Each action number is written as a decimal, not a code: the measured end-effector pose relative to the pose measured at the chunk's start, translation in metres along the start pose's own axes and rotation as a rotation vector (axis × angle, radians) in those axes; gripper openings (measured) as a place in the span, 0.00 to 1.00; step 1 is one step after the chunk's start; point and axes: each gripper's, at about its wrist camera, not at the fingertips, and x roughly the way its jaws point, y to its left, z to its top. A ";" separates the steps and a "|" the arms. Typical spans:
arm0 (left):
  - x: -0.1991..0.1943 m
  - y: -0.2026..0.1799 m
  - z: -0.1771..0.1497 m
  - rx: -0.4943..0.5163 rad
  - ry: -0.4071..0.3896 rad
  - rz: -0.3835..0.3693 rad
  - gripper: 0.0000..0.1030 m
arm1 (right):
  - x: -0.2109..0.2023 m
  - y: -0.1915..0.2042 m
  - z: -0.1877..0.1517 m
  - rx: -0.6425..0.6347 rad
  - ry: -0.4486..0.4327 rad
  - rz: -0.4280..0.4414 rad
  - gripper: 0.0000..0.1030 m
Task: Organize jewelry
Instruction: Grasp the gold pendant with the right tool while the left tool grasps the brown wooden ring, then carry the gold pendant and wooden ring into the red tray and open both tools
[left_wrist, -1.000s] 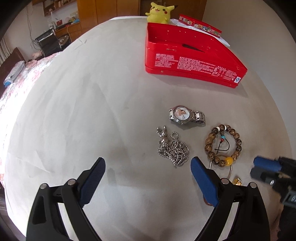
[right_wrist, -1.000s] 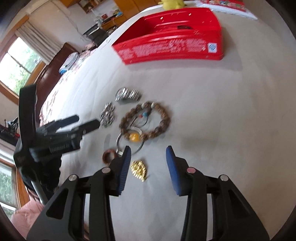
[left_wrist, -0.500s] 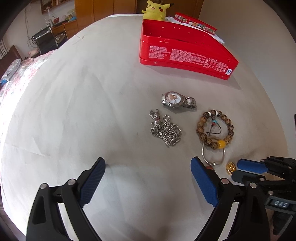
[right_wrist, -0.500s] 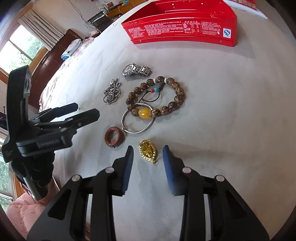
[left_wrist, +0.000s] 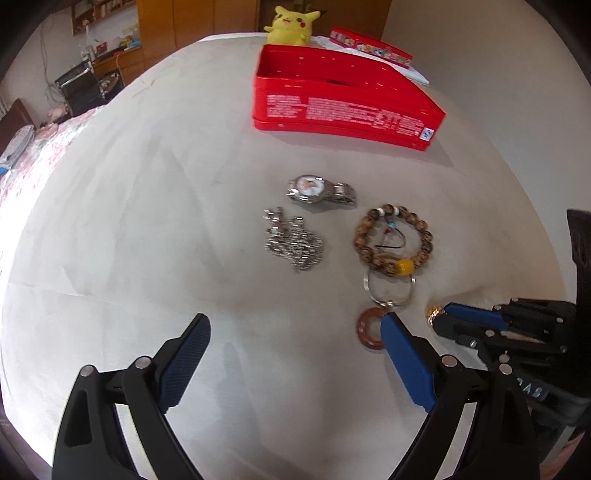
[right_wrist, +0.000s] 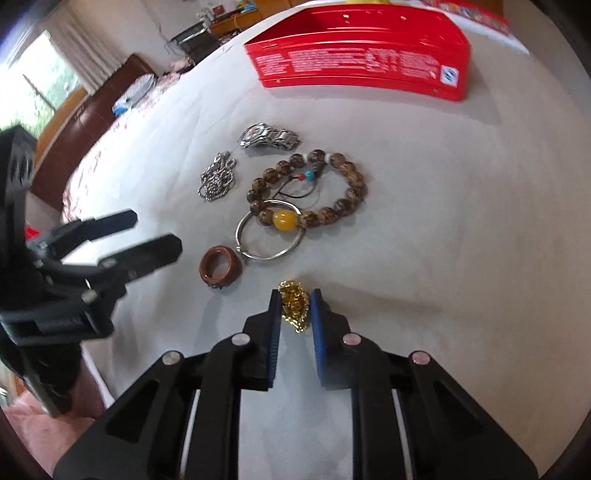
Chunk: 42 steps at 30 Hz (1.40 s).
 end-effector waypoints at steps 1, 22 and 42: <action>0.001 -0.003 -0.001 0.006 0.002 -0.001 0.91 | -0.002 -0.002 -0.001 0.005 -0.005 -0.006 0.14; 0.021 -0.048 -0.004 0.089 0.062 -0.020 0.29 | -0.030 -0.038 -0.013 0.110 -0.062 0.035 0.14; -0.038 -0.008 0.021 0.011 -0.082 -0.029 0.29 | -0.058 -0.030 0.006 0.101 -0.124 0.025 0.14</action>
